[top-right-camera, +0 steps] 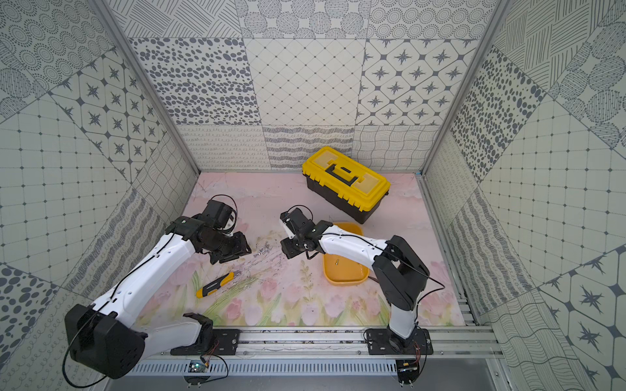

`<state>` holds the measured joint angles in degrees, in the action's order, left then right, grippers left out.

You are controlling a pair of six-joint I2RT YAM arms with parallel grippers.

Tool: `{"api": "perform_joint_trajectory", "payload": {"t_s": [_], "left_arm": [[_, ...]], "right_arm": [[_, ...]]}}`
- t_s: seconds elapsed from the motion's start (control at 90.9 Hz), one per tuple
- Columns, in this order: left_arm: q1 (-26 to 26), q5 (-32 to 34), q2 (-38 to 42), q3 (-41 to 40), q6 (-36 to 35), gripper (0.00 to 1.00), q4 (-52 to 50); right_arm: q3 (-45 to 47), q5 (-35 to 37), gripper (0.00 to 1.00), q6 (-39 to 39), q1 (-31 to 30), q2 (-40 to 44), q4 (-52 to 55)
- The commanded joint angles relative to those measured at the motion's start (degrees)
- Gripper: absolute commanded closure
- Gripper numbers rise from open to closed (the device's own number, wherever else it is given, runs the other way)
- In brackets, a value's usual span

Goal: Put the screws on the desktop into the storage box
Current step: Pick up the screw from the center of the board.

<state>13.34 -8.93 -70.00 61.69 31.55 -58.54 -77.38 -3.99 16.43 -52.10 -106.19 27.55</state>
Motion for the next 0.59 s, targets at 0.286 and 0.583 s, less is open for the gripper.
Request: {"api": "perform_joint_trajectory", "payload": {"t_s": [0.286, 0.583], "left_arm": [[-5.6, 2.9, 5.9, -5.0, -1.3, 0.51, 2.3], [-6.1, 2.6, 6.3, -5.3, -1.2, 0.50, 2.7]], "right_arm": [[-13.8, -3.2, 0.74, -5.1, -2.7, -13.6, 0.5], [-17.0, -4.4, 0.67, -6.2, -3.2, -19.3, 0.8]]}}
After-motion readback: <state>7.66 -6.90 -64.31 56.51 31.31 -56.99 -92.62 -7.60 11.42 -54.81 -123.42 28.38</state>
